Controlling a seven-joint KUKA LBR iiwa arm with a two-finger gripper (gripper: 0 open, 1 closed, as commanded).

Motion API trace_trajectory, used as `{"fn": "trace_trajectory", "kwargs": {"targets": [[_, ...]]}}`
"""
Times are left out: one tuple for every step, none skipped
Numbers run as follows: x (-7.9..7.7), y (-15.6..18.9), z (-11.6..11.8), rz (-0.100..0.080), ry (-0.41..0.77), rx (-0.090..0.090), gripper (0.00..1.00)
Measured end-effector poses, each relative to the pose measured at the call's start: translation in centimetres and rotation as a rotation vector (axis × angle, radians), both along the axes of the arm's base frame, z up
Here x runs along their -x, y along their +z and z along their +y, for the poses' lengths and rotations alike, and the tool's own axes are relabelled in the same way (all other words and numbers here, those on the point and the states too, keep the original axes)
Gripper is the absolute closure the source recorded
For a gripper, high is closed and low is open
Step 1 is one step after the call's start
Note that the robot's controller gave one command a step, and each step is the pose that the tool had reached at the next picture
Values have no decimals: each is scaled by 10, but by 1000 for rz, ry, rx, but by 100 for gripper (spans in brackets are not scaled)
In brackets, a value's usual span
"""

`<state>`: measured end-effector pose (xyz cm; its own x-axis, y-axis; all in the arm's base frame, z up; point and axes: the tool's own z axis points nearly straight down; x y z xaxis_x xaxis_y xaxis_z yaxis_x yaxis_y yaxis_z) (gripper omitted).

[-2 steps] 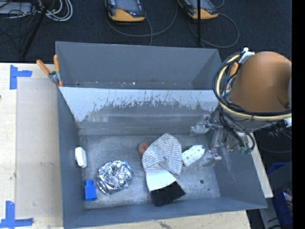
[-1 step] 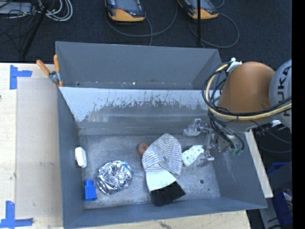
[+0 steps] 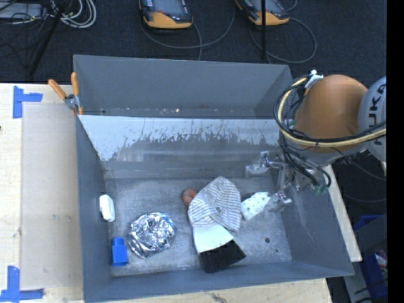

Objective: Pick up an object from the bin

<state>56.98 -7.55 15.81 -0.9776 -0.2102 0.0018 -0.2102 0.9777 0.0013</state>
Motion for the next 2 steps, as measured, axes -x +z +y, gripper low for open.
{"fn": "trace_trajectory", "kwargs": {"targets": [[-13,-36,-1,-3,152,0,0],[-12,-69,-9,-2,360,-1,0]]}}
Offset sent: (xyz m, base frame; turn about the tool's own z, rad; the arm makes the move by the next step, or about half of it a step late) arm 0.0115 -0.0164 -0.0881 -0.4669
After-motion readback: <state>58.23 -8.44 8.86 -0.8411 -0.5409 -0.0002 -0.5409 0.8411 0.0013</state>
